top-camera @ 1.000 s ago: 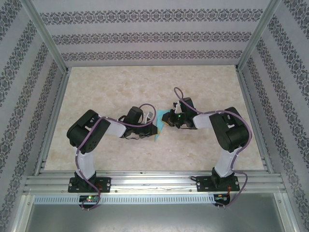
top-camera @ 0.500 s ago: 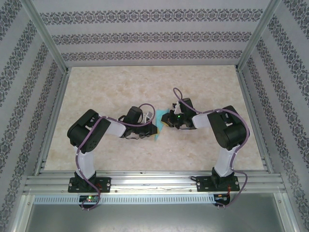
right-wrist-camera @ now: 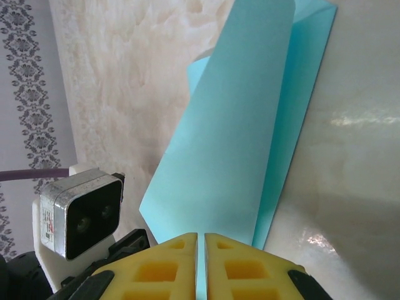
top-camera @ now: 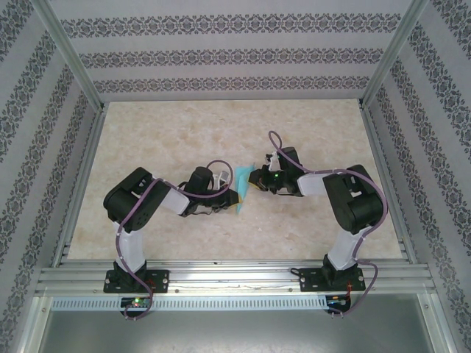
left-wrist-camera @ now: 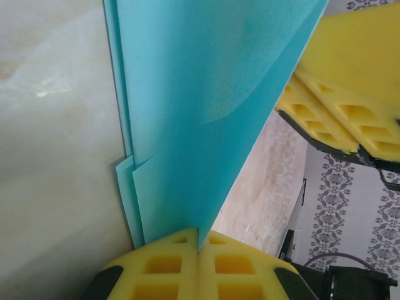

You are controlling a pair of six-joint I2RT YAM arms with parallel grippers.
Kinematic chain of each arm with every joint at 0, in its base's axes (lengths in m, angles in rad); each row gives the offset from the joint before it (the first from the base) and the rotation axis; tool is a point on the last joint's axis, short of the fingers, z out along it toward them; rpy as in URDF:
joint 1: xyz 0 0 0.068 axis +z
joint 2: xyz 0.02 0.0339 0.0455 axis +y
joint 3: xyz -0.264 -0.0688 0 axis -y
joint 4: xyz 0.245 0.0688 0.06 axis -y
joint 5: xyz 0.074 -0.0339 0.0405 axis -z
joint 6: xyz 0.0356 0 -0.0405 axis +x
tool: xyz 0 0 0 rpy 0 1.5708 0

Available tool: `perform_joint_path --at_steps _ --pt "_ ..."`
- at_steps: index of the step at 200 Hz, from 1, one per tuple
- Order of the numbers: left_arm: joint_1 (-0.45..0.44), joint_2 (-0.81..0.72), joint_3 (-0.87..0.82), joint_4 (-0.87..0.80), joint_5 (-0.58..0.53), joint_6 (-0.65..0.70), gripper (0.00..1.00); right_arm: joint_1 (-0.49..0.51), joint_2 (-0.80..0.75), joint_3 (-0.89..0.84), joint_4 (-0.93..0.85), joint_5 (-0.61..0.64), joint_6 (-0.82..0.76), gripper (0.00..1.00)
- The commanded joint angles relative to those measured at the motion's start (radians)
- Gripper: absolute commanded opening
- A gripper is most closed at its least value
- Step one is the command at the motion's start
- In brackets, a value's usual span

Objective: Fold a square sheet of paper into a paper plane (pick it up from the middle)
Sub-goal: Fold the wing for the fifth time at the center of the table.

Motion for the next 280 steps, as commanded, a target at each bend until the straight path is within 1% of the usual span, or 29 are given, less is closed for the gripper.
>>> perform_joint_path --at_steps 1,24,48,89,115,166,200,209,219,223,230,237,250,280 --pt "-0.003 0.055 -0.053 -0.072 -0.046 -0.030 0.00 0.016 0.033 0.023 -0.010 -0.034 -0.029 0.12" --pt "-0.002 0.042 -0.058 -0.073 -0.047 -0.026 0.00 0.021 0.045 0.041 -0.006 -0.042 -0.031 0.11" --pt "0.000 0.034 -0.050 -0.111 -0.057 -0.016 0.00 0.025 0.066 0.066 -0.009 -0.055 -0.034 0.11" --pt "0.005 0.037 -0.047 -0.131 -0.067 -0.025 0.00 0.026 0.124 0.094 0.001 -0.075 -0.025 0.11" --pt "0.008 0.038 -0.061 -0.115 -0.073 -0.043 0.00 0.027 0.140 0.110 0.011 -0.083 -0.023 0.11" --pt "0.009 0.029 -0.065 -0.134 -0.075 -0.028 0.00 0.027 0.170 0.126 -0.025 -0.068 -0.031 0.12" --pt "0.009 0.033 -0.060 -0.104 -0.052 -0.030 0.00 0.033 0.188 0.127 -0.066 -0.045 -0.048 0.12" --pt "0.009 0.031 -0.065 -0.090 -0.046 -0.034 0.01 0.036 0.191 0.131 -0.082 -0.038 -0.054 0.12" --pt "0.008 0.026 -0.064 -0.093 -0.045 -0.032 0.09 0.041 0.192 0.135 -0.118 -0.013 -0.064 0.11" --pt "0.008 0.024 -0.064 -0.095 -0.046 -0.031 0.09 0.042 0.191 0.137 -0.127 -0.005 -0.068 0.11" --pt "0.009 0.019 -0.064 -0.095 -0.040 -0.026 0.06 0.047 0.193 0.141 -0.147 0.005 -0.075 0.11" --pt "0.009 0.015 -0.063 -0.095 -0.032 -0.019 0.06 0.051 0.195 0.145 -0.161 0.012 -0.082 0.11" --pt "0.009 0.004 -0.055 -0.120 -0.018 -0.004 0.15 0.061 0.202 0.152 -0.187 0.031 -0.089 0.11" --pt "0.008 -0.042 -0.053 -0.187 -0.014 0.022 0.17 0.076 0.215 0.171 -0.238 0.058 -0.103 0.11"
